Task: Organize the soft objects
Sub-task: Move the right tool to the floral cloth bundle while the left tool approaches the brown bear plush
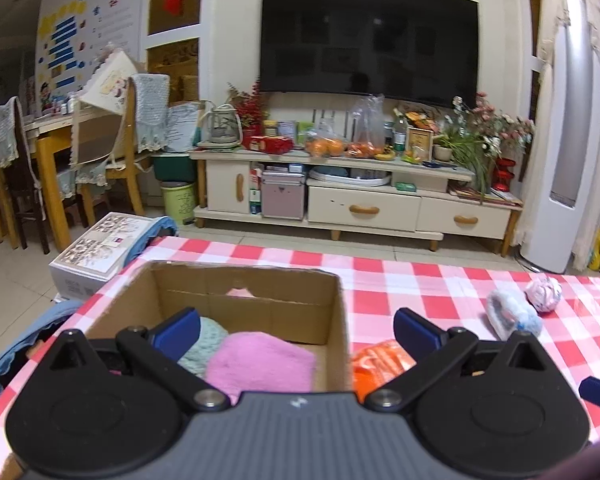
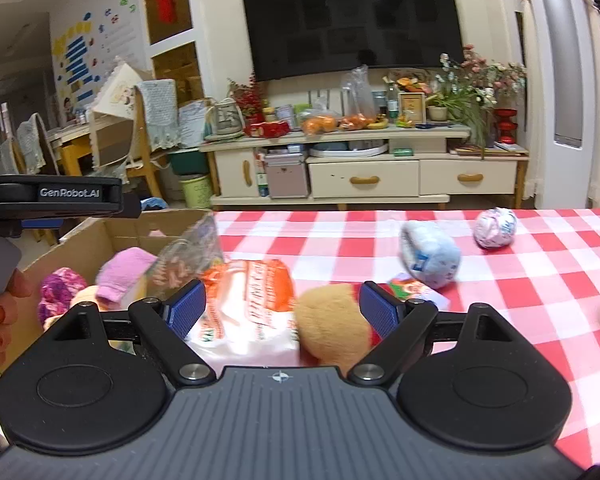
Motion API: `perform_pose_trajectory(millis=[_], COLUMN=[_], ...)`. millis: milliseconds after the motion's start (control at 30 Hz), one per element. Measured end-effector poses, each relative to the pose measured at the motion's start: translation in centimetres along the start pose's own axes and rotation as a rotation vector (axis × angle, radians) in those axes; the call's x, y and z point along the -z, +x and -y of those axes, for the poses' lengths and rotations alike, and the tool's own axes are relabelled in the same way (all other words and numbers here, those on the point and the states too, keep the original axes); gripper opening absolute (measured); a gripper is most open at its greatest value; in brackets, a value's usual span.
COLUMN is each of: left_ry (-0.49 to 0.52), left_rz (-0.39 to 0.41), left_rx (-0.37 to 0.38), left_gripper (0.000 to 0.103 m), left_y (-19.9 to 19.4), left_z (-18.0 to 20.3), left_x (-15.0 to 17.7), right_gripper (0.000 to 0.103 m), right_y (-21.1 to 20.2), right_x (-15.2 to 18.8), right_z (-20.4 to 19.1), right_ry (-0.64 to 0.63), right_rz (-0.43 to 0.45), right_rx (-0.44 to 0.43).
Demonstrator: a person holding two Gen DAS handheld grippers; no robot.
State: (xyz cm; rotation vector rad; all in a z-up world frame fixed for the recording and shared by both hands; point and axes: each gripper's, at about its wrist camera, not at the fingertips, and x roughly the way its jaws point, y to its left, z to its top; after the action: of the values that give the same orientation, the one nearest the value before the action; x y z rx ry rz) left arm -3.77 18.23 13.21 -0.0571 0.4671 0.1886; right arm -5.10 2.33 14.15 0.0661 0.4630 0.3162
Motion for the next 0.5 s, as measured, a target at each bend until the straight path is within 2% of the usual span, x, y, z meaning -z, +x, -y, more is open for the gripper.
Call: perform_pose_trajectory(millis=[500], left_ry=[0.139], left_rz=[0.001], left_rx=[0.142], left_gripper=[0.102], left_y=[0.5], left_z=[6.4], left_x=[1.6], right_gripper=[0.103], right_y=[0.6], right_x=[1.2], right_z=[6.3], right_ry=[0.071], right_rz=[0.011], right_rx=[0.113])
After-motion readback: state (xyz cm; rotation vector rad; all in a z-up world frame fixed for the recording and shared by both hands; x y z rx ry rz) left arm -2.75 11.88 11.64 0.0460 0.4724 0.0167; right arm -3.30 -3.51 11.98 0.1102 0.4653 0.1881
